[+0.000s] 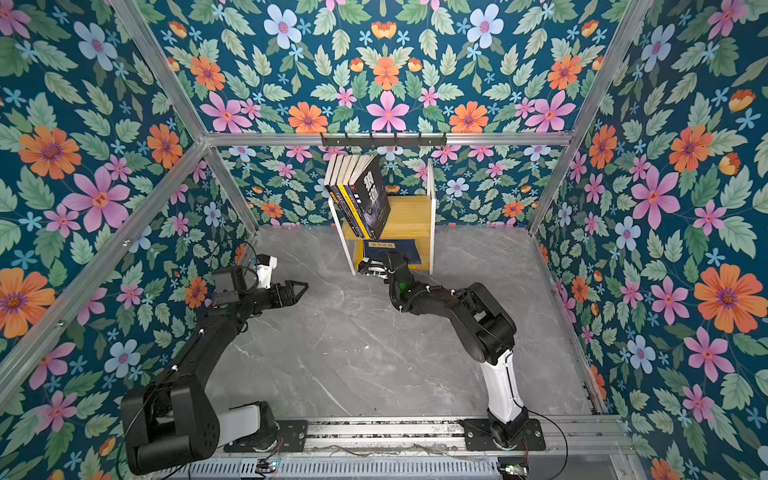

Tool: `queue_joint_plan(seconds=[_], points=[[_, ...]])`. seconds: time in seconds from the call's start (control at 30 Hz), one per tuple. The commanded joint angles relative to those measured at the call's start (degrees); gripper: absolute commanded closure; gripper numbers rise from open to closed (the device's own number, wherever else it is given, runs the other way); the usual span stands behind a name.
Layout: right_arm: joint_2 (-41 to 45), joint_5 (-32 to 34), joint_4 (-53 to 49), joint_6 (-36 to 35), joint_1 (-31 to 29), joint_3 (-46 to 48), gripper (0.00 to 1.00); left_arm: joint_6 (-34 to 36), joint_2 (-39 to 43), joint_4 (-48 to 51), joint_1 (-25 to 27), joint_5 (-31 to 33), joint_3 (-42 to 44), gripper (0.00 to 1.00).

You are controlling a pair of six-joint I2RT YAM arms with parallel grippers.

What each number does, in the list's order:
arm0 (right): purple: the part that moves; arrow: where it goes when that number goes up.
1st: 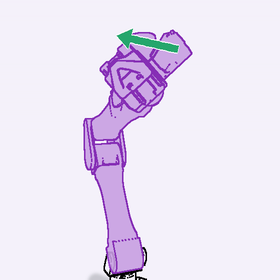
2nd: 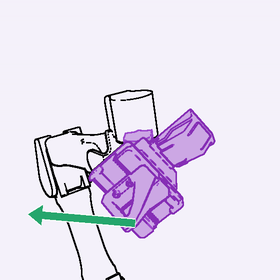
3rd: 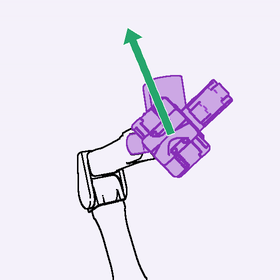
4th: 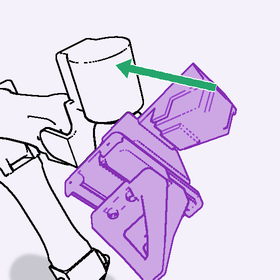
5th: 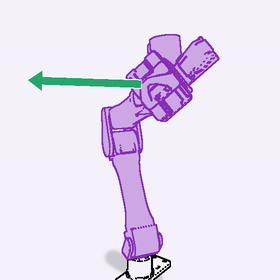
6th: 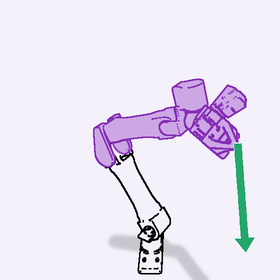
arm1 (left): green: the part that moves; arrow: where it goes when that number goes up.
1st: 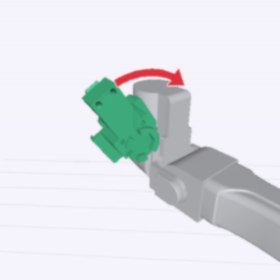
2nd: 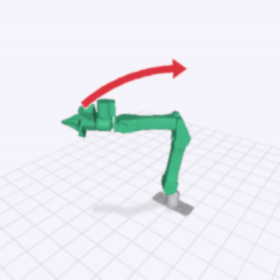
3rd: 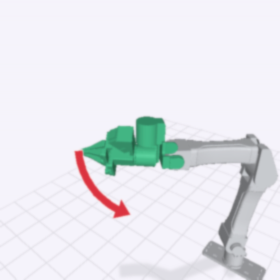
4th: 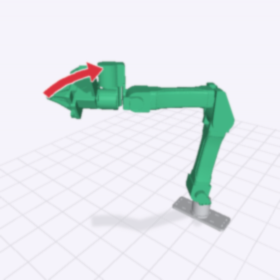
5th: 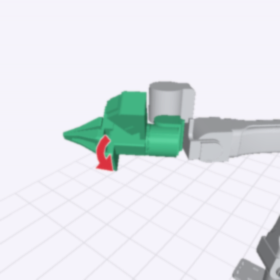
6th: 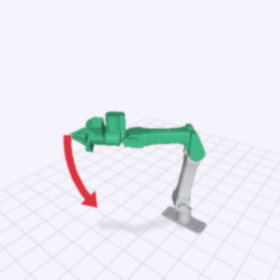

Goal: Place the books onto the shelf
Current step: 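Carry the upright blue book with right gripper to the lower shelf, then lower the blue book onto the lower shelf beside the yellow books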

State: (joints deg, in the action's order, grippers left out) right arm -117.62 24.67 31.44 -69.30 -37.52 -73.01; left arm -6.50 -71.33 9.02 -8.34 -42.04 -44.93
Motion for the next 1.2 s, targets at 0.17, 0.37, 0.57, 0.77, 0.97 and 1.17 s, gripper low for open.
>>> queue_joint_plan(seconds=[0.17,0.37,0.57,0.77,0.97,1.17], points=[[1.6,-7.0,-19.1,6.0,0.6,-4.5,0.53,1.3,-0.2,0.5,-0.1,-0.1,-0.4,0.03],[3.3,-7.7,-24.8,6.9,0.7,-5.6,0.53,1.2,-0.3,0.4,-0.1,-0.2,-0.2,0.02],[4.4,-8.2,-26.0,6.9,1.0,-5.5,0.75,1.1,-0.4,0.2,-0.2,-0.4,-0.2,0.02],[2.3,-7.2,-25.8,6.4,1.5,-8.6,0.97,1.1,-0.2,0.0,-0.1,-0.4,0.2,0.02],[-1.2,-3.2,-18.3,3.2,1.7,-11.3,1.00,1.1,0.1,-0.2,-0.1,-0.6,0.4,0.02],[-4.6,0.3,-11.8,0.6,2.3,-13.9,1.00,1.1,0.1,-0.2,-0.1,-0.6,0.4,0.02]])
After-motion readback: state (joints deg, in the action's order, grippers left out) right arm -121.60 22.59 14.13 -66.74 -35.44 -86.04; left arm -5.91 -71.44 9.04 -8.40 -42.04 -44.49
